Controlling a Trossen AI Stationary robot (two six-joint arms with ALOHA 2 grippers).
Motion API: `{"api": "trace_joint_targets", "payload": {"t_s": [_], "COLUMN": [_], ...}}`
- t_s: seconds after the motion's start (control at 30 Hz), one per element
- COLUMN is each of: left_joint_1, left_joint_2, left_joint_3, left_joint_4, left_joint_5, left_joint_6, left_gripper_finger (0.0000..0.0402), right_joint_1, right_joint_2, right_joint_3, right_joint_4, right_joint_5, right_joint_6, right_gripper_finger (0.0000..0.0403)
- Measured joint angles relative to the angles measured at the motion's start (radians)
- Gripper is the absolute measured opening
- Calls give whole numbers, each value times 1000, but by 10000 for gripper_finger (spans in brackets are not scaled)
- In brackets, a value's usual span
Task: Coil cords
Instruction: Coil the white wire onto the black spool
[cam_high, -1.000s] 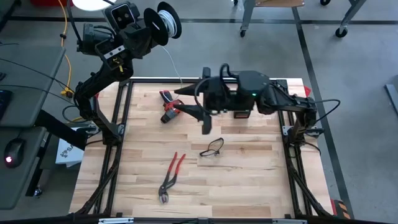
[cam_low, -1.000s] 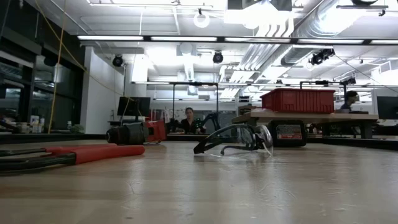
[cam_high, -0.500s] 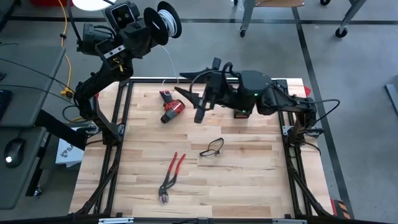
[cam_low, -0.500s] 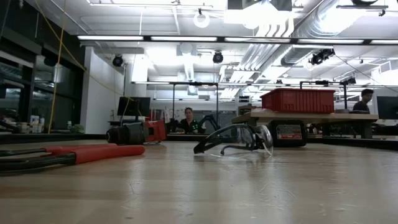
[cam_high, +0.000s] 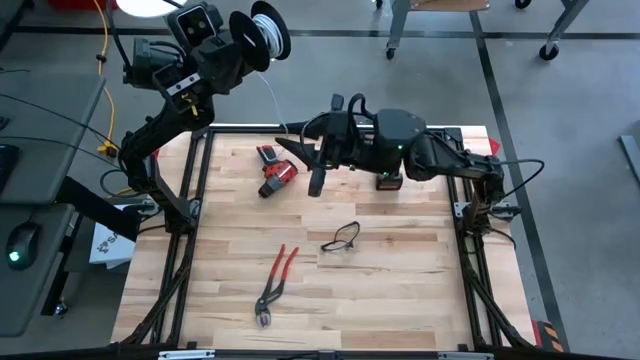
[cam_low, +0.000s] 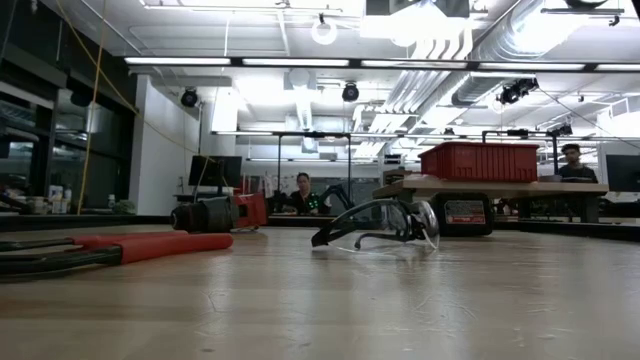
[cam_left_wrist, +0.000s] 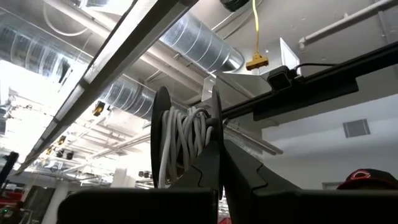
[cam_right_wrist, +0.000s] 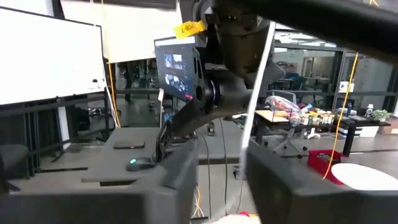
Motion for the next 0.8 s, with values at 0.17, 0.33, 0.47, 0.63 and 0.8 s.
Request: {"api": "trace_joint_targets", "payload": {"t_s": [0.17,0.33,0.47,0.63,0.8], "left_joint_1": [22,65,98,130,153], "left_joint_2": [-12,-57,-114,-188,-252], "left_joint_3": [-1,-1,-1,0,0], "left_joint_4": [-8,-79,-337,-706,-1064], "left_joint_5": [3,7,-3,-23,-29], "left_joint_6": [16,15,44,77,77], "left_gripper_finger": [1,1,1,1,0], "right_joint_1": [48,113,159,197,220], "right_joint_2": [-11,-63,-106,-161,-210], "right_joint_3": [0,0,0,0,0], "right_joint_4": [-41,-136,-197,-229,-262], "right_joint_5": [44,80,97,105,166], "right_joint_6": [8,18,25,25,-5], "right_gripper_finger": [14,3,2,1,1]}}
